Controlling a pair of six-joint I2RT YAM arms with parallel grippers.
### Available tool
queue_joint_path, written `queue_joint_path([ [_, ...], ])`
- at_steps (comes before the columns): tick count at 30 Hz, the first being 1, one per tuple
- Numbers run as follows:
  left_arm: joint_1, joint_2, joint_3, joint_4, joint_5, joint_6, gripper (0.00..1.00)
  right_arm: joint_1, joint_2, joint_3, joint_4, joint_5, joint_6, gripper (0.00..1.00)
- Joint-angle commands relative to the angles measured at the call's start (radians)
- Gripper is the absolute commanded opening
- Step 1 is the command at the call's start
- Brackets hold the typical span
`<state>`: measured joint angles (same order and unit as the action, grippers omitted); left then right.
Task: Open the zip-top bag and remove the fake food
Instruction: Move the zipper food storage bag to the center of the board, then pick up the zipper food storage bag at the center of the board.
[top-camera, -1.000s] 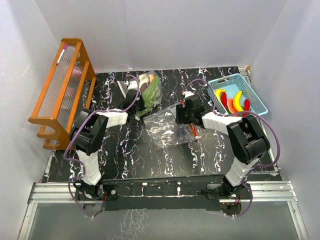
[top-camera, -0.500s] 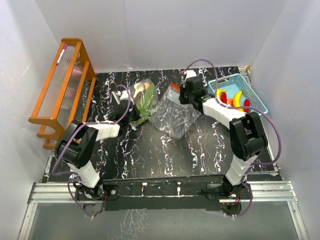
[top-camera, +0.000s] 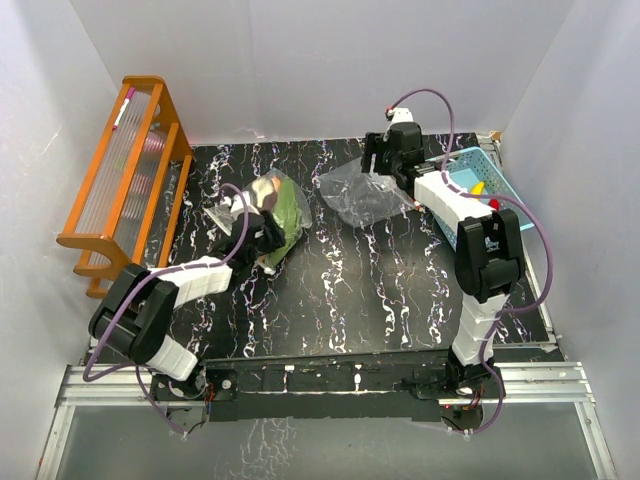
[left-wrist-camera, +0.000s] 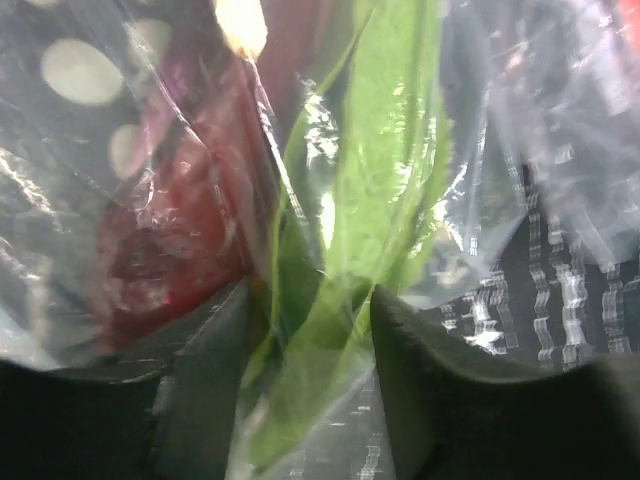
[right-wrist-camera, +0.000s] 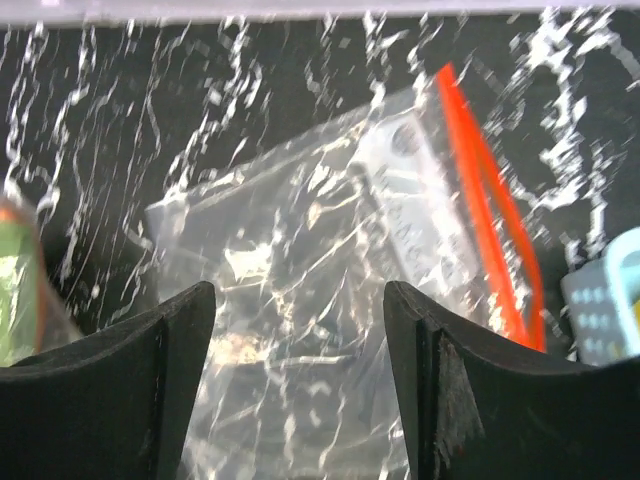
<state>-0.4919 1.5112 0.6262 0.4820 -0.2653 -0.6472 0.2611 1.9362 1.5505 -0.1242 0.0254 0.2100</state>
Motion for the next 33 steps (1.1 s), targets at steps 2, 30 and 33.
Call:
queue_joint_path([
  [2,-0.031,-0.048,0.173,-0.139,-0.016,-0.003,0.77,0.112,-0.149,-0.147,0.061,-0.102,0.023,0.69],
  [30,0.321,0.301,0.373,-0.132,0.053,0.110,0.79,0.380,-0.326,-0.484,0.178,-0.089,0.102,0.62],
  [33,0.263,0.272,0.312,-0.119,0.074,0.109,0.79,0.381,-0.328,-0.481,0.166,-0.061,0.099,0.62],
])
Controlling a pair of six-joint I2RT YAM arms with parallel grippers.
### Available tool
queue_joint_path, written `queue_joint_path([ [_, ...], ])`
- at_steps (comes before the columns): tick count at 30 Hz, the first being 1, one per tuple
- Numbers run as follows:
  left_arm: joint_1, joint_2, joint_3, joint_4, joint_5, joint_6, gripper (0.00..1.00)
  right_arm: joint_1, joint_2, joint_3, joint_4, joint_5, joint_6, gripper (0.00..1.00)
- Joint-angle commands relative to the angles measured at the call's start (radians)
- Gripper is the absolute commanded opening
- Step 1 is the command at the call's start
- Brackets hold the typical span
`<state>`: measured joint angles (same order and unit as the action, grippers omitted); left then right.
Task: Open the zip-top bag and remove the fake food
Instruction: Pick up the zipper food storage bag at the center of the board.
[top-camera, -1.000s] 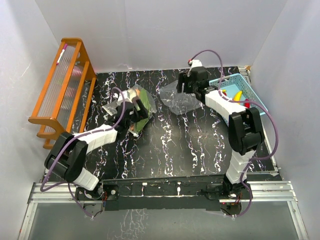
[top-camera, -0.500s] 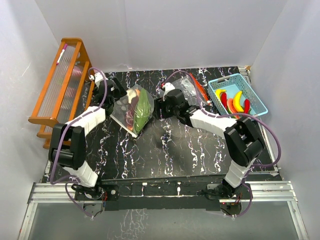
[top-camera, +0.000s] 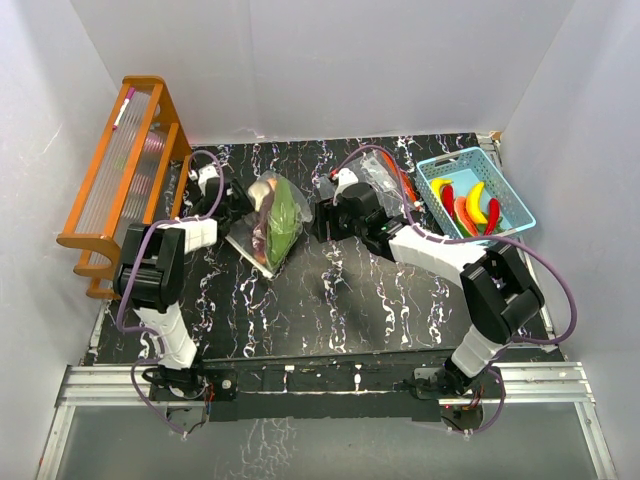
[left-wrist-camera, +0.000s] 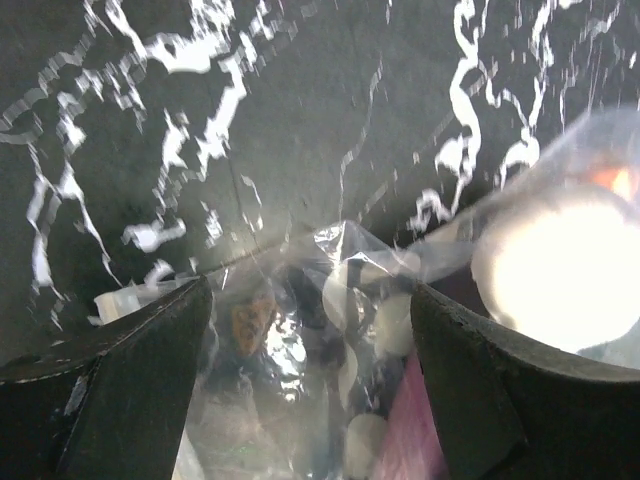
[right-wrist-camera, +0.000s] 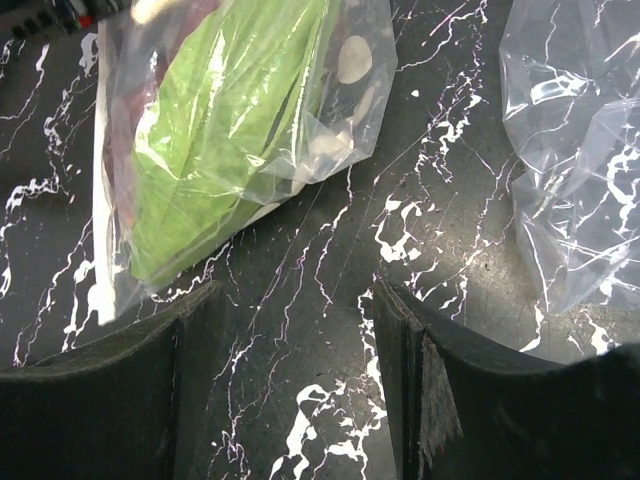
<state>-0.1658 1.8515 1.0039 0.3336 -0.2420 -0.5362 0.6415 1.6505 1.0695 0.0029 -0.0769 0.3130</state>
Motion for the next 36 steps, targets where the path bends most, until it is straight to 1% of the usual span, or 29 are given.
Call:
queue_joint_path([
  [1,-0.098,-0.081,-0.085,0.026,0.041,0.008,0.79,0.000,-0.045,0.003,0.033,0.049,-0.006,0.62],
  [4,-0.220,-0.132,-0.146,0.000,-0.025,0.027,0.79,0.000,-0.065,0.012,0.006,0.071,-0.006,0.63],
  [8,-0.325,-0.232,-0.264,-0.010,-0.029,-0.023,0.78,-0.007,-0.096,-0.005,-0.028,0.076,0.022,0.63],
  [12,-0.427,-0.353,-0.362,-0.039,-0.065,-0.071,0.76,-0.021,-0.134,-0.075,-0.026,0.086,0.072,0.62],
  [16,-0.503,-0.458,-0.406,-0.092,-0.092,-0.106,0.73,-0.087,-0.159,-0.163,-0.046,0.085,0.168,0.57],
  [20,-0.540,-0.509,-0.414,-0.119,-0.099,-0.109,0.70,-0.138,-0.139,-0.217,0.000,0.046,0.190,0.53],
  [23,-0.559,-0.489,-0.422,-0.091,-0.099,-0.113,0.69,-0.152,-0.049,-0.160,0.005,0.031,0.166,0.51],
  [26,-0.586,-0.427,-0.412,-0.082,-0.085,-0.125,0.69,-0.153,0.070,-0.053,0.006,0.005,0.134,0.50],
  [30,-0.649,-0.458,-0.401,-0.067,-0.101,-0.097,0.68,-0.152,0.242,0.126,0.019,-0.021,0.111,0.47],
  [32,-0.657,-0.477,-0.386,-0.067,-0.101,-0.077,0.68,-0.152,0.310,0.207,0.039,-0.018,0.094,0.47],
  [34,-0.658,-0.479,-0.364,-0.081,-0.115,-0.062,0.69,-0.153,0.352,0.280,0.028,-0.002,0.065,0.47],
  [36,-0.658,-0.478,-0.332,-0.089,-0.141,-0.030,0.71,-0.154,0.328,0.300,0.008,0.019,0.043,0.47],
])
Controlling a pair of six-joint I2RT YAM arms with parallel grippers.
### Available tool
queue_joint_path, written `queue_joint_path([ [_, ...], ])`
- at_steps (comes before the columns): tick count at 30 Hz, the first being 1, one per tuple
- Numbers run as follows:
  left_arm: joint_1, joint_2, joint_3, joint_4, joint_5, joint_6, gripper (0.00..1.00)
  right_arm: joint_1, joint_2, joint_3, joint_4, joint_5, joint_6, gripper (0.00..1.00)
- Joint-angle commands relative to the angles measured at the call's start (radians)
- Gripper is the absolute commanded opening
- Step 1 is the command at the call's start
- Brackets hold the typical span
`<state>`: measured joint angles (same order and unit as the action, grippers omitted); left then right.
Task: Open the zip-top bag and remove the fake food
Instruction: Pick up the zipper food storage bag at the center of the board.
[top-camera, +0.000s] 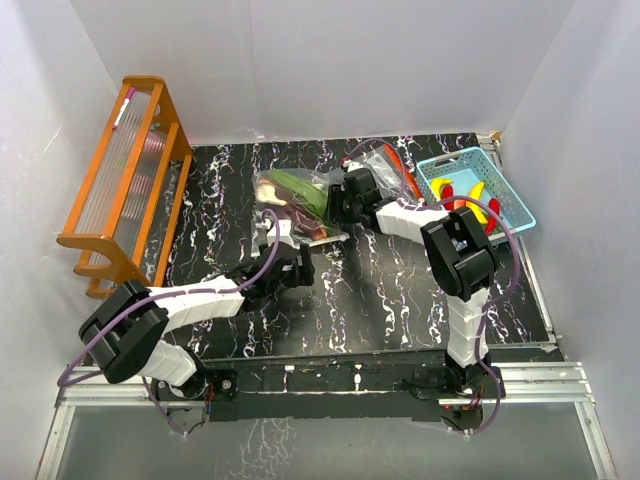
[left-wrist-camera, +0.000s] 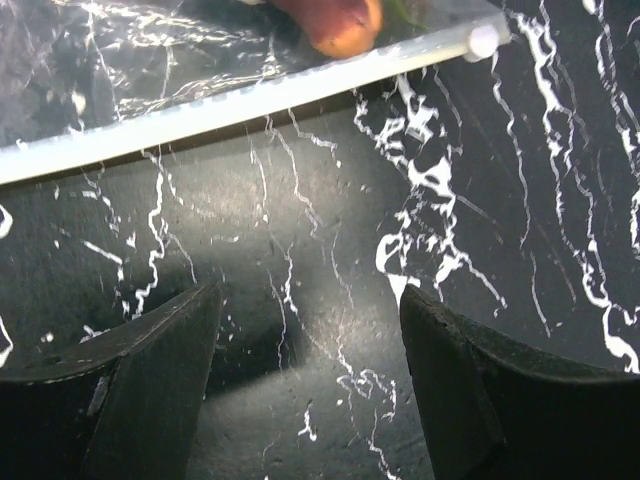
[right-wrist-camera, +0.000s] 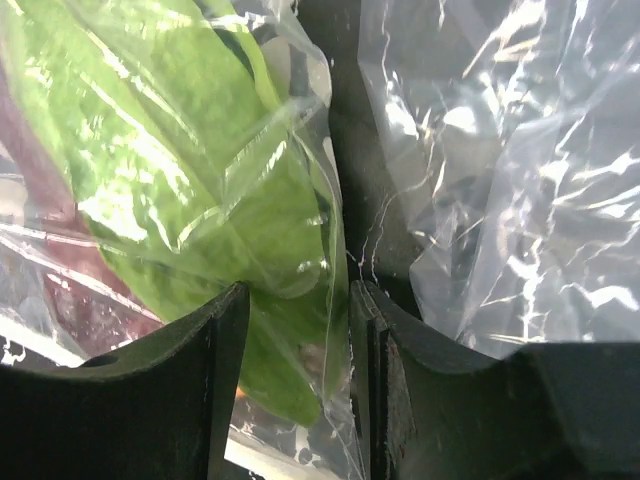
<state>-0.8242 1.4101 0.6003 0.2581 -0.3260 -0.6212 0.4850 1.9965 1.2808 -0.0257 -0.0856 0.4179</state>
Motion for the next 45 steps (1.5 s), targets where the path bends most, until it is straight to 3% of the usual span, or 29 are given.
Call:
queue_joint_path([
  [1,0.000,-0.032,0.084,-0.014,-0.068,0.071,0.71,0.001,-0.052,0.073,0.042,0.039,-0.073,0.47],
  [6,0.000,0.045,0.117,0.048,-0.088,0.159,0.73,-0.026,-0.273,-0.119,0.110,0.067,-0.070,0.53],
  [10,0.001,0.075,0.112,0.094,-0.077,0.166,0.75,-0.128,-0.330,-0.275,0.199,-0.120,0.037,0.83],
  [16,0.000,0.046,0.109,0.089,-0.071,0.176,0.76,-0.224,-0.211,-0.371,0.419,-0.437,0.128,0.85],
  [27,0.001,-0.018,0.061,0.075,-0.118,0.200,0.77,-0.206,-0.067,-0.350,0.563,-0.562,0.254,0.74],
  [33,0.001,-0.014,0.060,0.073,-0.134,0.213,0.77,-0.204,-0.038,-0.353,0.629,-0.611,0.315,0.39],
  [38,0.001,0.000,0.050,0.091,-0.129,0.214,0.77,-0.204,-0.105,-0.377,0.630,-0.614,0.310,0.13],
  [45,-0.013,-0.034,0.022,0.198,-0.087,0.353,0.84,-0.204,-0.273,-0.414,0.652,-0.628,0.377,0.08],
])
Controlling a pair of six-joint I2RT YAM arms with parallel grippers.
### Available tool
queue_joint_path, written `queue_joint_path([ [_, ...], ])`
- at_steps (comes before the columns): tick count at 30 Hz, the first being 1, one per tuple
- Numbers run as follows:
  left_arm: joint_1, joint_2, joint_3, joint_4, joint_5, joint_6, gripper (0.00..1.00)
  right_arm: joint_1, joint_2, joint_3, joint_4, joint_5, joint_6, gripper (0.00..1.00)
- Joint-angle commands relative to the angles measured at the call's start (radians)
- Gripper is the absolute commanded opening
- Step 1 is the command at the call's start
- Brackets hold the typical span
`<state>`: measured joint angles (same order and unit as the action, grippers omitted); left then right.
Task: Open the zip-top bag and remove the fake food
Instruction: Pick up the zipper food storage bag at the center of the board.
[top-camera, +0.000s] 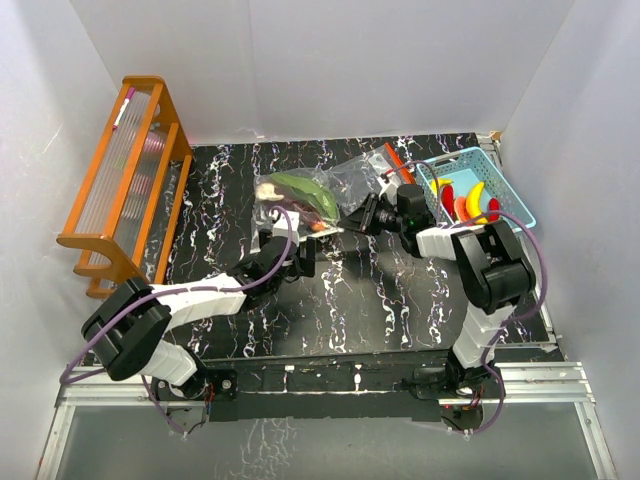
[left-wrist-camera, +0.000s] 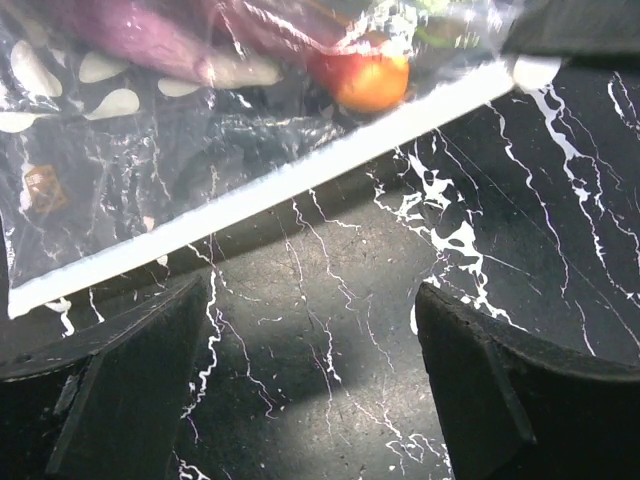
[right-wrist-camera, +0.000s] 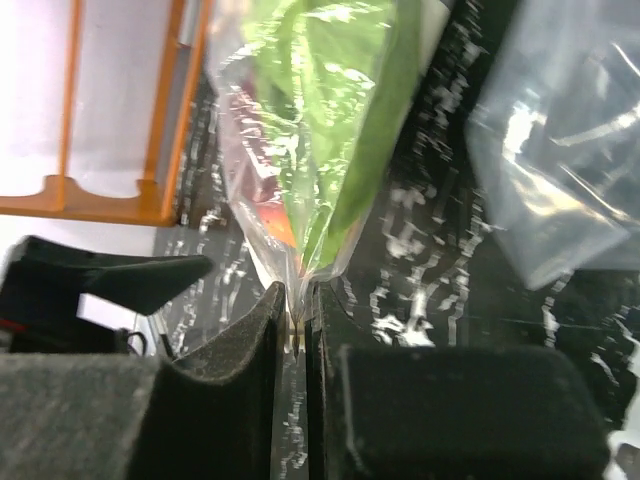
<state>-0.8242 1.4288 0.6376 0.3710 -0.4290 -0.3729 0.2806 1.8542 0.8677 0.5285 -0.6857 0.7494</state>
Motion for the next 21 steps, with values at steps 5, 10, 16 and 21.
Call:
queue_joint_path([
  [5,-0.104,-0.093,-0.068,0.268,-0.013,0.352,0.94,0.004,-0.238,0.020,0.066,-0.045,0.125,0.07],
  [10,-0.173,-0.089,-0.077,0.396,-0.138,0.507,0.97,0.021,-0.315,0.071,-0.076,-0.040,0.111,0.08],
  [16,-0.190,-0.081,-0.074,0.507,-0.117,0.671,0.97,0.023,-0.366,0.063,-0.138,-0.050,0.102,0.07],
  [21,-0.193,-0.156,-0.034,0.374,0.031,0.776,0.97,0.023,-0.385,0.055,-0.173,-0.045,0.065,0.07],
])
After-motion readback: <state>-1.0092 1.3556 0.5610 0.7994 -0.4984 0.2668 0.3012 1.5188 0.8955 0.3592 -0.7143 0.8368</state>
